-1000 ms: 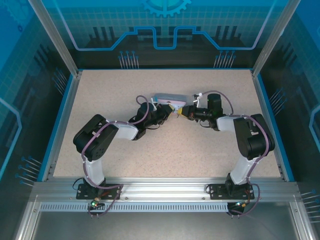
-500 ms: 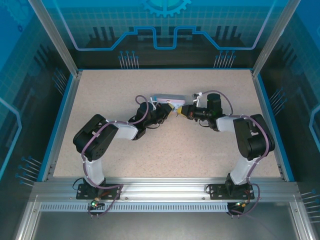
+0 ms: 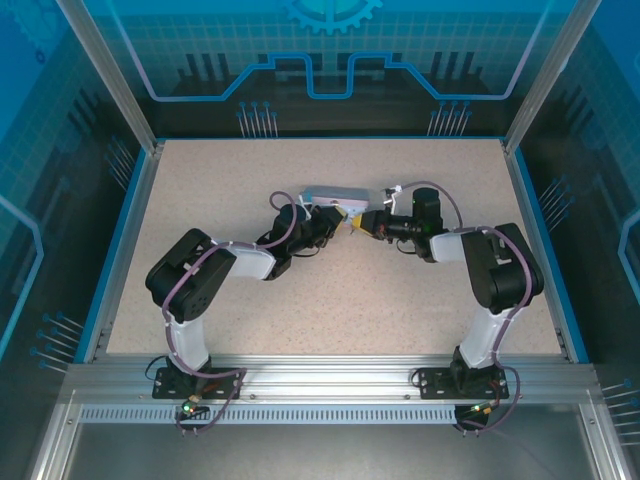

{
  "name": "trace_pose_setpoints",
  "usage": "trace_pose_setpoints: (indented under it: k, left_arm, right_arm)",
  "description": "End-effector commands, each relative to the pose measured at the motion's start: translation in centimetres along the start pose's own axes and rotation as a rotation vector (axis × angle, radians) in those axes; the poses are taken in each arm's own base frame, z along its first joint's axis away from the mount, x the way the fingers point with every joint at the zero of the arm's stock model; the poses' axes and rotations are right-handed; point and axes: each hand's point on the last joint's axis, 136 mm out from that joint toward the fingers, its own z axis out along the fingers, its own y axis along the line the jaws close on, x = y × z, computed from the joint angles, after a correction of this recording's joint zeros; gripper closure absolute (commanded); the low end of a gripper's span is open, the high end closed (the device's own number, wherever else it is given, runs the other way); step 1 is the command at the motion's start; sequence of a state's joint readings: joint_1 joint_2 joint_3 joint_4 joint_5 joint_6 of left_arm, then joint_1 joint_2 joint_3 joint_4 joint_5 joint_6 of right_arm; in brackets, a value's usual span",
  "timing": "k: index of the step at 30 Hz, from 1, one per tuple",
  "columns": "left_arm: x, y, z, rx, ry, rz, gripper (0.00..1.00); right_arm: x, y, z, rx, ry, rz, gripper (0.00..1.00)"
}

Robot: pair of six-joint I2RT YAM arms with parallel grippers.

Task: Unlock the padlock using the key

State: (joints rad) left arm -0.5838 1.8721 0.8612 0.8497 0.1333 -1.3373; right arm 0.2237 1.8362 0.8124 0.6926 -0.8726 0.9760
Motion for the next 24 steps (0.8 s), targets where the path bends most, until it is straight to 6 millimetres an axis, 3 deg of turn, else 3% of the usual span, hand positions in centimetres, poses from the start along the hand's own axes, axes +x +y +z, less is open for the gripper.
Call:
trace_pose_setpoints:
  k: [1, 8, 14, 24]
  left_arm:
    - [10.5, -5.5, -1.8, 0.182, 0.427, 0.062, 1.0]
    - [10.9, -3.7, -2.2, 0.106, 0.441, 0.091, 1.0]
    - [11.2, -2.2, -2.0, 0.074, 0.459, 0.074, 1.0]
    - [11.5, -1.5, -1.5, 0.048, 0.479, 0.057, 1.0]
  right_arm:
    - [-0.8, 6.0, 2.5, -0.163, 0.027, -0.196, 1.0]
    - [-2.8, 7.2, 0.8, -0.164, -0.022, -0.229, 1.0]
    - [-3.0, 8.2, 0.5, -0.178, -0.016, -0.246, 1.0]
    - [-3.7, 9.1, 0.1, -0.164, -0.009, -0.274, 1.0]
